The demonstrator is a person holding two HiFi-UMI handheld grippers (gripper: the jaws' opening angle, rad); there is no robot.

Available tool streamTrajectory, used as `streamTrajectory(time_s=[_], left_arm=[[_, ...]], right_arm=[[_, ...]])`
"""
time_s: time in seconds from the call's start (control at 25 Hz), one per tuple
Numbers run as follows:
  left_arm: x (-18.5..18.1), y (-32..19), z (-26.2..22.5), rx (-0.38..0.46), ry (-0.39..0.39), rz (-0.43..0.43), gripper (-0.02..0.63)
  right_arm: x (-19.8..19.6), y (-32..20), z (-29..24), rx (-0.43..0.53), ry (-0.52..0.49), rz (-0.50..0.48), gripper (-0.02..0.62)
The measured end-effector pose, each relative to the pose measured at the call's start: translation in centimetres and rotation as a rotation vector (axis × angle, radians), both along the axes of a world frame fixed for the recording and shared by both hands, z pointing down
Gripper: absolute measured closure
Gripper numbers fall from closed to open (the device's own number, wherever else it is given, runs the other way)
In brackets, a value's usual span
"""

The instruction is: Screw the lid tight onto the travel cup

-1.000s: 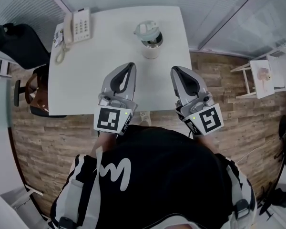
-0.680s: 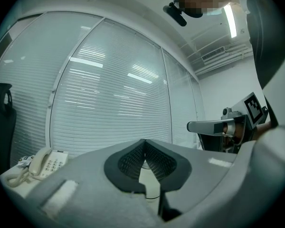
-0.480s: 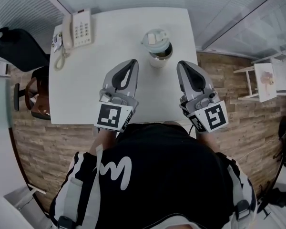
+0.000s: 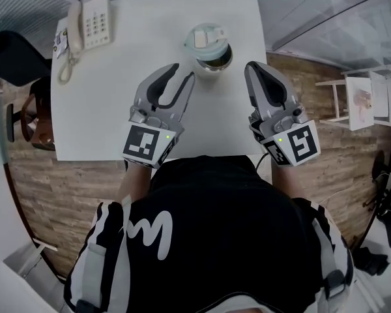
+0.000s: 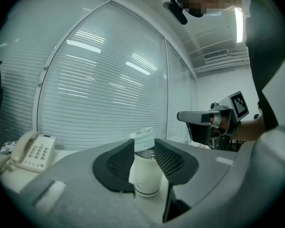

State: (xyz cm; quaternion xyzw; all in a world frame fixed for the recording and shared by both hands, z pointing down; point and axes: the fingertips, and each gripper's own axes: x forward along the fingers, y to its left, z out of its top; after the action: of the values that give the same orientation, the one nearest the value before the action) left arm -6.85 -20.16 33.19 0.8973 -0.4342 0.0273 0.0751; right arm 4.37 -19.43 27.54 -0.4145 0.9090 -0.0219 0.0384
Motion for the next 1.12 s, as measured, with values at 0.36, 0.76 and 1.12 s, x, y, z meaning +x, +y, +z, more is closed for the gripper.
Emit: streamTrajectory(time_s=[0.36, 0.76, 1.12], left_arm=[[3.0, -1.3, 3.4, -0.069, -0.029, 0.004, 0.291], [6.2, -3.0, 7.3, -0.137, -0.109, -0.01, 0.207], [6.9, -4.7, 9.1, -0.142, -0.167, -0.079, 0.207]], right_arm=[[-1.6, -3.9, 1.2, -0.152, 0.017, -0.329, 0.297], [-7.4, -7.9, 5.4, -0.308, 0.164, -0.646, 0.115], [-10.5, -6.6, 8.1, -0.266, 0.353, -0.836, 0.117]])
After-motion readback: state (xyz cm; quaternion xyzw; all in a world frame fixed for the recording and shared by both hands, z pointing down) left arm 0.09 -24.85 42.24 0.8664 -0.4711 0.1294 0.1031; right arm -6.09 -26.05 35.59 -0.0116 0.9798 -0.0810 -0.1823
